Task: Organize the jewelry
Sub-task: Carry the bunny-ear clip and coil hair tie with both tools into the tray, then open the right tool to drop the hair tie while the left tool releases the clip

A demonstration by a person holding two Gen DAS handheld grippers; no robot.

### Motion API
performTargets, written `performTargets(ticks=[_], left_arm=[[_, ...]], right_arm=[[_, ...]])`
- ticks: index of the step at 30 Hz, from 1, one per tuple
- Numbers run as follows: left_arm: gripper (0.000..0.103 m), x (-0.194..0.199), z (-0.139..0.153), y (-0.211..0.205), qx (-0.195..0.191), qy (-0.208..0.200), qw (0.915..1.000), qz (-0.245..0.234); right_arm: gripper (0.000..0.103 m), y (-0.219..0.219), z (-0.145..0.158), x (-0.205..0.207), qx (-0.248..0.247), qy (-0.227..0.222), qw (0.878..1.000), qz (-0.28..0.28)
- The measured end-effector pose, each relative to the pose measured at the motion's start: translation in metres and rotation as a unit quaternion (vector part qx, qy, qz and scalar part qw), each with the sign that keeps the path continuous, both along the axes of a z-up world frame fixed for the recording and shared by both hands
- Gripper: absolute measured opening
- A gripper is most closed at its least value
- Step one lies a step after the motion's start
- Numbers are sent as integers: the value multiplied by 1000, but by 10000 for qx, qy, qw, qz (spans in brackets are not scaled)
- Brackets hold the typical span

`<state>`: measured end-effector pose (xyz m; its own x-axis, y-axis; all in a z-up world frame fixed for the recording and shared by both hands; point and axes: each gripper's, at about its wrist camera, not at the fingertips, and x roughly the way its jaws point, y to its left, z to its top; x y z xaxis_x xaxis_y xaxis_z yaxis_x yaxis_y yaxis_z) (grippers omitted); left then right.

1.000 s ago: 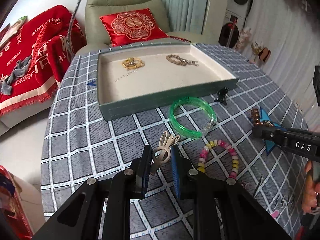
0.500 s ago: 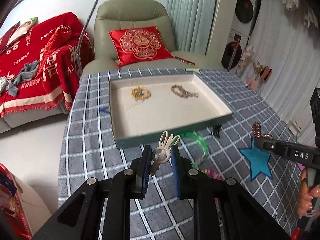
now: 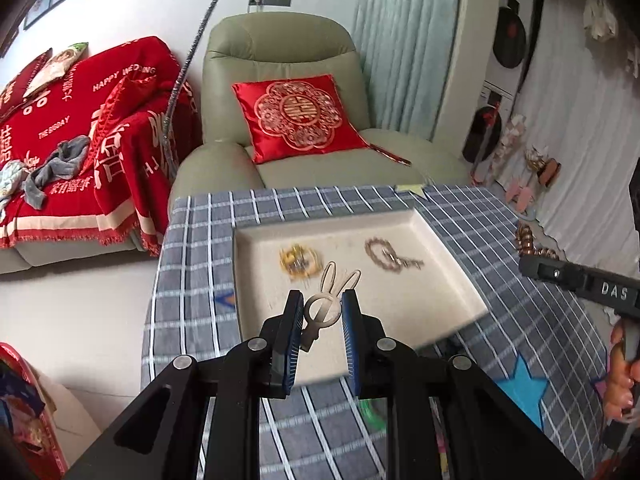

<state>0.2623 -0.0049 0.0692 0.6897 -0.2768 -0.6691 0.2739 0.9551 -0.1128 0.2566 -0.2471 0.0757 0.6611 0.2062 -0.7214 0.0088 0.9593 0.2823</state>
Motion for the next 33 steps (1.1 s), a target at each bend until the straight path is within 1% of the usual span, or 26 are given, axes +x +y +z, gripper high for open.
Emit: performTargets(ticks=[4, 8, 12, 15, 19, 23, 29, 33], left_arm=[[35, 30, 3, -5, 27, 0, 9998, 180], [35, 59, -2, -11, 86, 59, 9995, 298], [35, 83, -20, -19, 165, 216, 9991, 340], [35, 98, -45, -24, 239, 483, 9978, 385], [35, 108, -75, -29, 355, 784, 9956, 382], [35, 111, -92, -33, 444, 932, 9940, 355], [35, 112, -102, -39, 657, 973, 9923, 397], [35, 113, -111, -41, 752, 1089, 9906, 355]], right_arm=[[24, 8, -2, 27, -103, 24, 9999, 97], [24, 16, -10, 58, -258, 70, 9994, 202], [24, 22, -26, 84, -331, 157, 9990, 268], [24, 25, -41, 97, -361, 258, 9986, 278], [23, 29, -67, 110, -426, 436, 9976, 324], [23, 31, -87, 118, -458, 558, 9969, 325], [24, 31, -109, 123, -439, 738, 9958, 303], [24, 31, -119, 122, -440, 800, 9955, 254]])
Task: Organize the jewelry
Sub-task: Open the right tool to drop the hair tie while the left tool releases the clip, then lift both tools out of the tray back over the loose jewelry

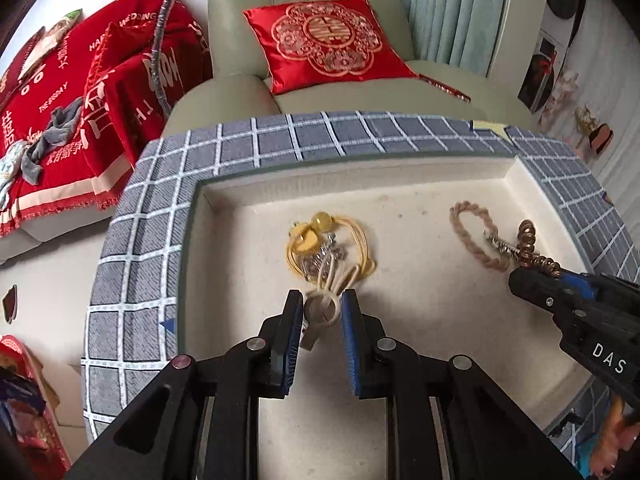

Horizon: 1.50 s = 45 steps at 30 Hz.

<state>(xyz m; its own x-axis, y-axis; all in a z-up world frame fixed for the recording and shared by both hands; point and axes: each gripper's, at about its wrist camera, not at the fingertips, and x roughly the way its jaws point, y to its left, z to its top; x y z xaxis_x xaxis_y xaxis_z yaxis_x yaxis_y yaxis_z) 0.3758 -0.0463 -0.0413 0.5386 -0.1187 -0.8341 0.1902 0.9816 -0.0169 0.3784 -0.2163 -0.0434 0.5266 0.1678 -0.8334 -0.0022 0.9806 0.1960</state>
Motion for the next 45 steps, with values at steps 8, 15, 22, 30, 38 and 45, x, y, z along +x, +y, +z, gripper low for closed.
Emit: performTargets(ticks=[8, 15, 22, 30, 38, 45], left_arm=[[36, -3, -3, -2, 170, -100, 9998, 72], [36, -7, -2, -3, 169, -131, 9997, 79], [36, -11, 7, -3, 92, -255, 9996, 47], [103, -22, 27, 0, -53, -646, 9979, 52], [103, -37, 44, 3, -5, -804, 9967, 52], [103, -55, 53, 7, 7, -841, 9965, 4]], right_arm=[[46, 2, -1, -3, 32, 39, 10000, 37], [67, -13, 23, -17, 625, -250, 9976, -150], [68, -22, 40, -39, 834, -450, 9948, -371], [68, -28, 46, -54, 867, -462, 9941, -469], [80, -26, 56, -68, 952, -512, 9931, -450], [84, -20, 71, -88, 1051, -666, 9916, -359]])
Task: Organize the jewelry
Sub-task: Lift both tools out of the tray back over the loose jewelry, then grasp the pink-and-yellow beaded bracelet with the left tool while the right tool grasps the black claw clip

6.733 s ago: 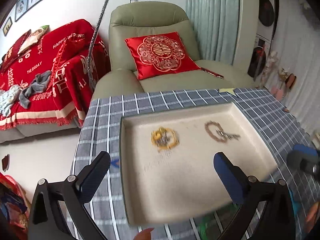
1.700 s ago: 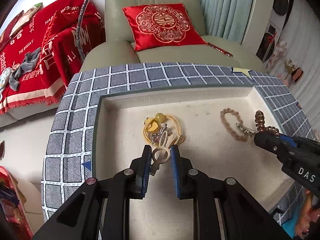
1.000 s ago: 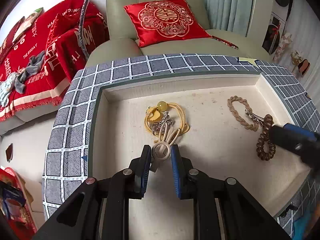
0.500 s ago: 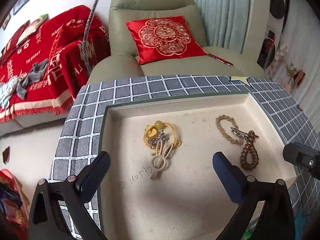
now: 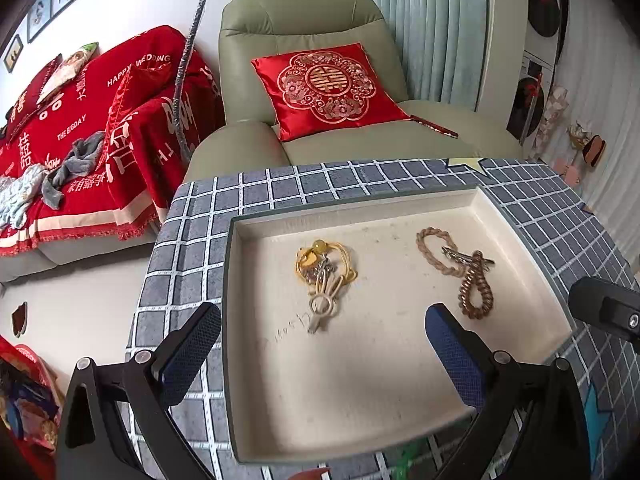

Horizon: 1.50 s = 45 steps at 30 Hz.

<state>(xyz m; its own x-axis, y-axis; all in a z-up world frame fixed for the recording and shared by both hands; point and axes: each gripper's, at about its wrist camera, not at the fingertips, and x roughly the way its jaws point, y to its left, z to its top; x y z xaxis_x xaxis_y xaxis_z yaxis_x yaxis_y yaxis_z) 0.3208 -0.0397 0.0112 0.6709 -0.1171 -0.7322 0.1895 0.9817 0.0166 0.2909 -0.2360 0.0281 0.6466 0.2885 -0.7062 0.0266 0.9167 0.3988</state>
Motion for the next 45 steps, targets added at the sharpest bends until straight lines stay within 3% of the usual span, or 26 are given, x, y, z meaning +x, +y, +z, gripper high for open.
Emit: performTargets(ticks=[1, 3, 11, 21, 31, 38, 45], left_arm=[[103, -4, 1, 1, -14, -5, 10000, -10], [103, -11, 4, 2, -57, -5, 10000, -23], [103, -40, 9, 3, -129, 63, 9998, -160], [103, -94, -1, 25, -139, 118, 9997, -140], [103, -140, -39, 33, -292, 747, 9961, -367], [103, -154, -47, 14, -149, 775, 9955, -521], [103, -154, -55, 2, -9, 834, 9951, -535]], right_arm=[[86, 1, 1, -3, 19, -9, 10000, 4], [103, 1, 5, -11, 31, -115, 9999, 6], [103, 3, 19, -43, -174, -463, 9988, -34], [103, -4, 6, -81, -236, 14, 9997, 72], [103, -5, -40, -125, -354, 616, 9974, 113], [103, -8, -63, -140, -365, 904, 9952, -1], [103, -11, -62, -132, -440, 901, 9949, -97]])
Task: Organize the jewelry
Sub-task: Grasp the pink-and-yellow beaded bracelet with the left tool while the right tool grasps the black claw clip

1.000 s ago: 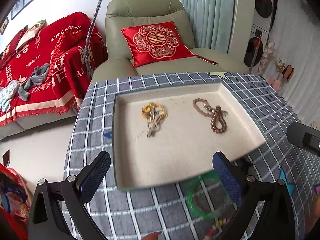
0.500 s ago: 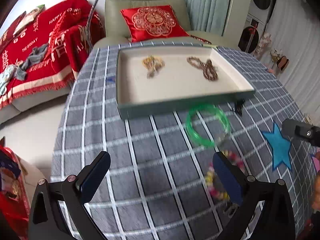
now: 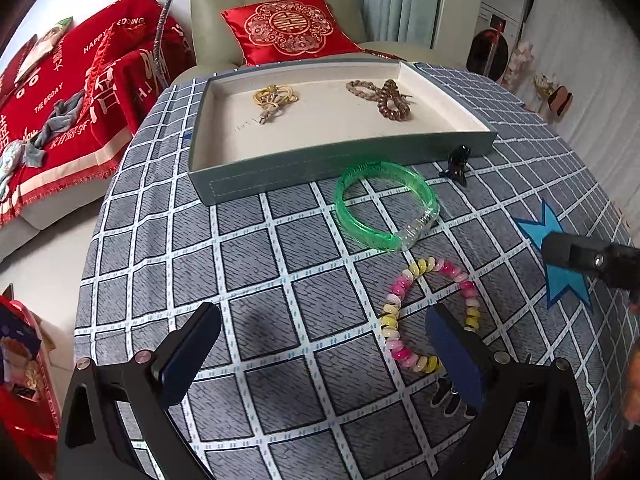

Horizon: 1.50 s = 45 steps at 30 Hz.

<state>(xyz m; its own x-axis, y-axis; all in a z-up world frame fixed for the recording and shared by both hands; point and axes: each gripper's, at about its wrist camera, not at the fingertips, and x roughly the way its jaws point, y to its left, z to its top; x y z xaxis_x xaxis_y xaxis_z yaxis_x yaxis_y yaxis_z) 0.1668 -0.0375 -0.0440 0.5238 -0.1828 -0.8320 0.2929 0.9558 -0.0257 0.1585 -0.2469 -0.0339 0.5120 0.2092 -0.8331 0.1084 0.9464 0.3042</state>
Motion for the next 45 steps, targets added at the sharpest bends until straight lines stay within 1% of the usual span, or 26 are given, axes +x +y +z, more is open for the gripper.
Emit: performTargets(ticks=[9, 15, 18, 20, 22, 24, 26, 27, 28, 29, 31, 32, 33, 34, 35, 36, 37, 39, 41, 45], left_arm=[[103, 2, -7, -9, 105, 25, 9999, 35], [103, 1, -12, -17, 208, 64, 9998, -17], [103, 0, -12, -18, 118, 68, 9999, -72], [103, -1, -11, -20, 138, 45, 9999, -86], [95, -2, -10, -21, 90, 6, 9999, -143], [90, -4, -8, -25, 96, -23, 9997, -226], [86, -5, -7, -29, 100, -45, 9995, -286], [85, -6, -7, -29, 98, -51, 9995, -305], [83, -7, -7, -30, 91, -56, 9994, -327], [82, -7, -6, -31, 82, -59, 9993, -349], [75, -8, -6, -33, 77, -66, 9990, -435], [73, -9, -5, -34, 75, -64, 9988, -470], [68, -10, -5, -35, 76, -63, 9987, -509], [62, -11, -4, -37, 84, -67, 9982, -582], [58, -12, -4, -38, 84, -69, 9979, -640], [47, -13, -3, -41, 81, -74, 9974, -718], [37, -15, -3, -43, 88, -76, 9969, -783], [24, -16, -2, -46, 107, -87, 9962, -862], [24, -17, -2, -46, 47, -77, 9961, -878], [24, -14, 1, -34, -350, 63, 9965, -762]], right_arm=[[103, 5, -2, 11, 6, 25, 10000, 15], [103, 13, -6, 30, 6, 77, 9999, 73], [103, 15, -8, 43, 76, 112, 9999, 91], [103, 17, -10, 51, 53, 121, 9999, 101], [103, 19, -12, 62, 2, 146, 9998, 121], [101, 22, -16, 72, -60, 172, 9998, 120], [97, 24, -17, 79, -175, 159, 9997, 91], [93, 26, -17, 83, -249, 136, 9996, 89], [92, 28, -17, 87, -313, 120, 9994, 96], [89, 30, -17, 90, -372, 103, 9992, 99], [82, 33, -16, 95, -545, 66, 9985, 86], [74, 35, -16, 98, -674, 48, 9977, 71], [66, 36, -16, 100, -792, 35, 9968, 60], [62, 38, -16, 100, -858, 24, 9963, 60], [49, 39, -15, 101, -946, 10, 9955, 62], [35, 39, -15, 100, -1035, 4, 9946, 63], [30, 39, -15, 100, -1041, 3, 9945, 60], [30, 35, -15, 98, -932, -5, 9956, 39], [30, 29, -14, 94, -755, -16, 9971, 7], [30, 17, -10, 80, -405, -80, 9991, 3]])
